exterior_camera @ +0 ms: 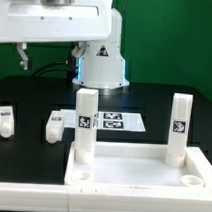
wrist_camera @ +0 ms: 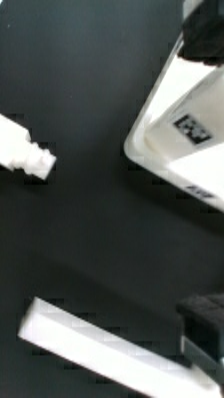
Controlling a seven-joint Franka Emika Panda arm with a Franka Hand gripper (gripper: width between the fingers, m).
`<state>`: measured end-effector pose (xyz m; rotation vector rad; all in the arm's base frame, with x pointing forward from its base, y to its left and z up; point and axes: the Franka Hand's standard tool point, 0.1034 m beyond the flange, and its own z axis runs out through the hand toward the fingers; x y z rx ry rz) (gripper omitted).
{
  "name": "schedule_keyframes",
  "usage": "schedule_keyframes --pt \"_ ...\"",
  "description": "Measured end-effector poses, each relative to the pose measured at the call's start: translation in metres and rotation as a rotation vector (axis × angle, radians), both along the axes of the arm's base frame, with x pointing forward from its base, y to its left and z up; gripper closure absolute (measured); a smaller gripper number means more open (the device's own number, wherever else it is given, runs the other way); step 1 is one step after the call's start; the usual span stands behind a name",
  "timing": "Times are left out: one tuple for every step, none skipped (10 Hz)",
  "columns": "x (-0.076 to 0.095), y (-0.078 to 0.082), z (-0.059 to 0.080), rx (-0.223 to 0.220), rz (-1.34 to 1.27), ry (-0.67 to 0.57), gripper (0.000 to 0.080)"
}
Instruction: Assemble desk
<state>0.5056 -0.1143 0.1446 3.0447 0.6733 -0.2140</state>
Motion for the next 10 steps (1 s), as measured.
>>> schedule_keyframes --pt "-0.006 -0.008 -0.013 -0.007 -0.019 0.031 0.015" --pt "-0.012 -0.016 -0.025 0.007 -0.05 0.065 0.015" --pt "-0.02 -0.028 -0.038 0.027 -0.075 0.103 0.015" --pt "-0.024 -0.037 -0.05 0.033 -0.069 0.127 0.015" --pt "-0.023 -0.036 -0.055 0.027 -0.064 0.117 0.015" --pt "-0.023 -0.036 -0.054 0.027 -0.063 0.116 0.015" --pt "-0.023 -0.036 -0.054 0.026 -0.063 0.117 0.015" --pt "-0.026 -0.037 -0.057 0.029 -0.095 0.122 0.015" --pt "-0.034 -0.037 -0.068 0.033 -0.159 0.142 0.015" --pt "-0.045 -0.032 -0.086 0.027 -0.226 0.161 0.015"
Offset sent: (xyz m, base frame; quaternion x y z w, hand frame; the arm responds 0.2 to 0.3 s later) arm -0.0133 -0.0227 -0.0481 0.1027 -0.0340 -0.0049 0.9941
